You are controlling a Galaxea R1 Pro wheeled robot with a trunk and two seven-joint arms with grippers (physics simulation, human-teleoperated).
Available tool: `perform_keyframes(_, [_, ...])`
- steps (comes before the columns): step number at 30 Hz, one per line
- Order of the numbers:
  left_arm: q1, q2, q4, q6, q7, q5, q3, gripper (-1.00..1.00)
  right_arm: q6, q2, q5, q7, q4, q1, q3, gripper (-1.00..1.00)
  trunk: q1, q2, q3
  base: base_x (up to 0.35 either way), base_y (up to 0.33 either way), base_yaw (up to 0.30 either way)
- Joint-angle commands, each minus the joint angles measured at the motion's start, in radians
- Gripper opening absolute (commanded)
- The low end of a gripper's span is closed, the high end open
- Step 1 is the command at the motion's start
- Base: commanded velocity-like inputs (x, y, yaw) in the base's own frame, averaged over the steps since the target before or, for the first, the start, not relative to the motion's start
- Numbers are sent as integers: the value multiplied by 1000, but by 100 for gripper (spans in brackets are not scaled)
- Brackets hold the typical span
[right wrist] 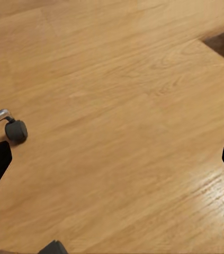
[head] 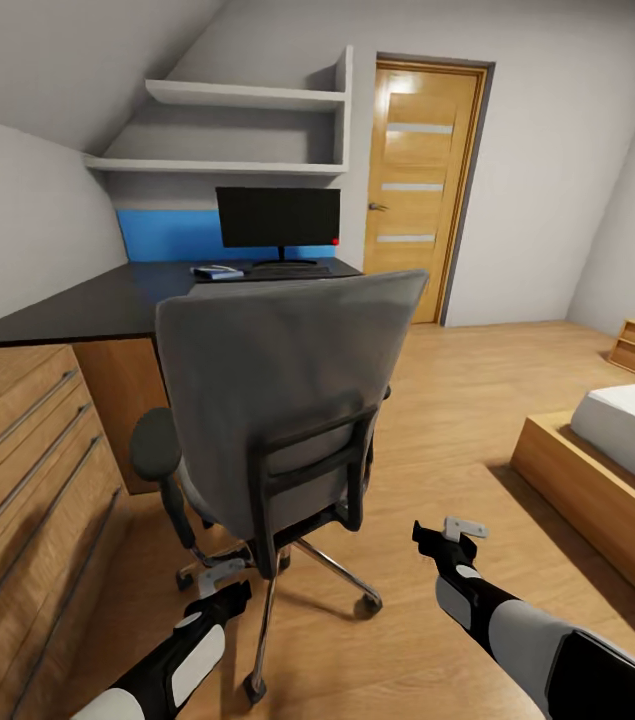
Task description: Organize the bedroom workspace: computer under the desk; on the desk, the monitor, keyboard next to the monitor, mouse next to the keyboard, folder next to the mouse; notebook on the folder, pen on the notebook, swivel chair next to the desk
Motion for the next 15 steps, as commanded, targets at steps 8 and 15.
perform_keyframes(8, [-1, 1, 12, -4, 8, 14, -8, 100, -4, -1, -6, -7, -3, 1, 8, 100, 0, 0, -1, -5, 0, -2])
perform_keyframes(15, [-1, 1, 14, -2, 6, 14, -8, 100, -5, -1, -6, -7, -3, 1, 8, 100, 0, 0, -1, -280, 0, 0])
